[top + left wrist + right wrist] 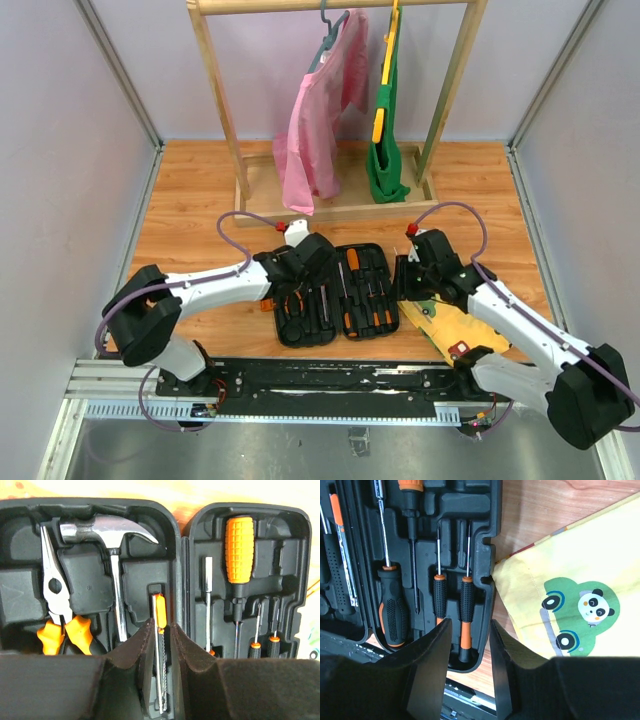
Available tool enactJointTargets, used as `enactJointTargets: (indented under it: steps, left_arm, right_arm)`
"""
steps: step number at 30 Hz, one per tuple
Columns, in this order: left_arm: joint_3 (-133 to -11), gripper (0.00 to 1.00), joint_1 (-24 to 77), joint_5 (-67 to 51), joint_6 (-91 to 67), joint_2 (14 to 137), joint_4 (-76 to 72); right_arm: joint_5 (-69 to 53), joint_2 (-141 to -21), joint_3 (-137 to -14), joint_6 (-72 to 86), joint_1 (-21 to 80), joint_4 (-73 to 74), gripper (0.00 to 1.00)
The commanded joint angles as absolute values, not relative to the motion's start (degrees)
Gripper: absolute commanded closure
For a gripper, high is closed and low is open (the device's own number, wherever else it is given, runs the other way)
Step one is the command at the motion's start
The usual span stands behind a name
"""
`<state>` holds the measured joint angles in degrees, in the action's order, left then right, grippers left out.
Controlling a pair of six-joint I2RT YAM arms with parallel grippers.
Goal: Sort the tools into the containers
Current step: Place the engineering item in the storage box.
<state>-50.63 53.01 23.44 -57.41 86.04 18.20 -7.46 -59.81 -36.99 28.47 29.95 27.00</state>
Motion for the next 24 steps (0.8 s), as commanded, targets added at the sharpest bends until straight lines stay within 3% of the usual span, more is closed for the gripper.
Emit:
enactJointTargets:
  steps: [1,12,19,24]
  left_arm:
    - [-50.05,0.77,52.60,25.33,-50.60,83.73,15.04]
    - [-40.23,0.79,43.59,19.47,-43.16,70.17,9.39]
    - [-31.58,0.79,37.84,15.27,-41.25,60.33,7.60]
    - [-27.37,0.80,37.62,13.71,-39.48,56.61,6.34]
  right_arm:
    - [-6.75,-56.94,-36.68,26.63,29.18,28.38,0.63]
    - [-10.04,-56.24,-40.41,25.29,33.87,26.65,0.64]
    - [-4.63,-66.51,-48.72,28.42,47.70,24.63,0.74]
    - [-1.79,-76.84,-54.58,29.61,54.54,23.23,0.75]
